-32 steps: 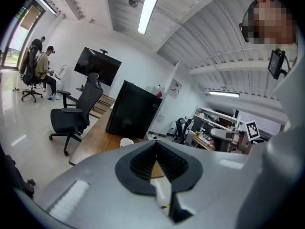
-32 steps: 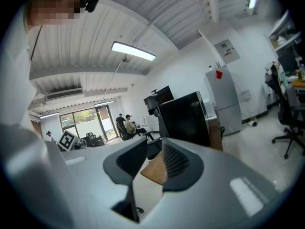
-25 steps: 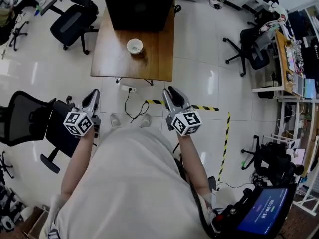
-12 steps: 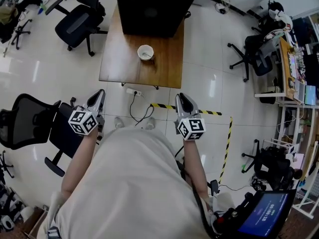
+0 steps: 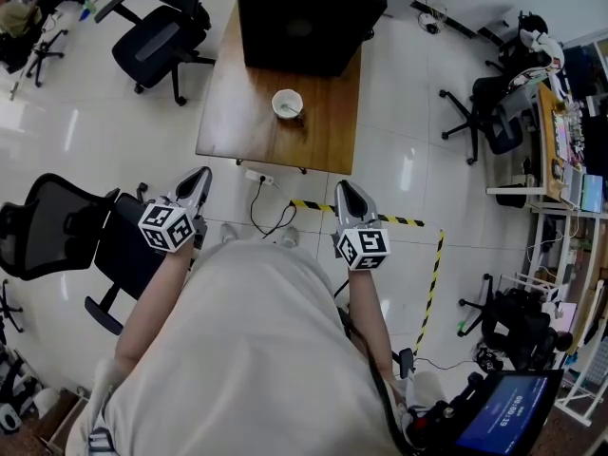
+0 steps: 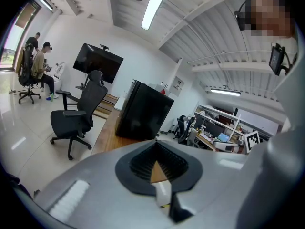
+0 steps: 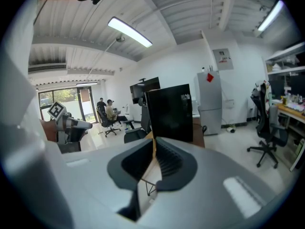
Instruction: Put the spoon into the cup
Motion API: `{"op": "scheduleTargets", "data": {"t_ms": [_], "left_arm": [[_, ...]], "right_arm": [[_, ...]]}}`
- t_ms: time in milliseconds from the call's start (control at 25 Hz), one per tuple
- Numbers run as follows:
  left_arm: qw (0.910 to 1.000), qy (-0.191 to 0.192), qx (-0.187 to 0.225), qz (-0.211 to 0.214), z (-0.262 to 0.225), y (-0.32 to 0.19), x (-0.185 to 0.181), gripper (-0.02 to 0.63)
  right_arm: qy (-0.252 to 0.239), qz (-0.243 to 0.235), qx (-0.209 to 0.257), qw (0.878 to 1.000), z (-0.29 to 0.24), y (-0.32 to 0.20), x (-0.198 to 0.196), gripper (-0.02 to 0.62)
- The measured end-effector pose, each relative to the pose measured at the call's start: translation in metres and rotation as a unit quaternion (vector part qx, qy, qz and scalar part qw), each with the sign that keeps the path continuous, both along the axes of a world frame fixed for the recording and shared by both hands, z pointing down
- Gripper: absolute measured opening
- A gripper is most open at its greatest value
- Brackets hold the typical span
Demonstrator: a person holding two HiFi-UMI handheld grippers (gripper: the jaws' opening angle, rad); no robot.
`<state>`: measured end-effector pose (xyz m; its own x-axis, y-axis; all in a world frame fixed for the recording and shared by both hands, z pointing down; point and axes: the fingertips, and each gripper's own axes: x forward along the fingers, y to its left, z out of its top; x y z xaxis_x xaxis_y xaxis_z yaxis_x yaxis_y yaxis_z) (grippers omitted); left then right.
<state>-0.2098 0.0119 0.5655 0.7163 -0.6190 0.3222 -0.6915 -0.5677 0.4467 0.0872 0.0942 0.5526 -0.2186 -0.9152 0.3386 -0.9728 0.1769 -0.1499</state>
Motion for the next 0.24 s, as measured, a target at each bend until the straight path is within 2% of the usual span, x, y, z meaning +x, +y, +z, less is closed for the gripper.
{"op": "scheduleTargets", "data": {"t_ms": [240], "left_arm": [[1.0000,0.000,0.000,0.009,0.0011,-0.0006,0.0070,0.002]], "right_arm": [[0.000,0.005,0.001,1.000,0.0025,-0.0009,0.0036,0.011]]}}
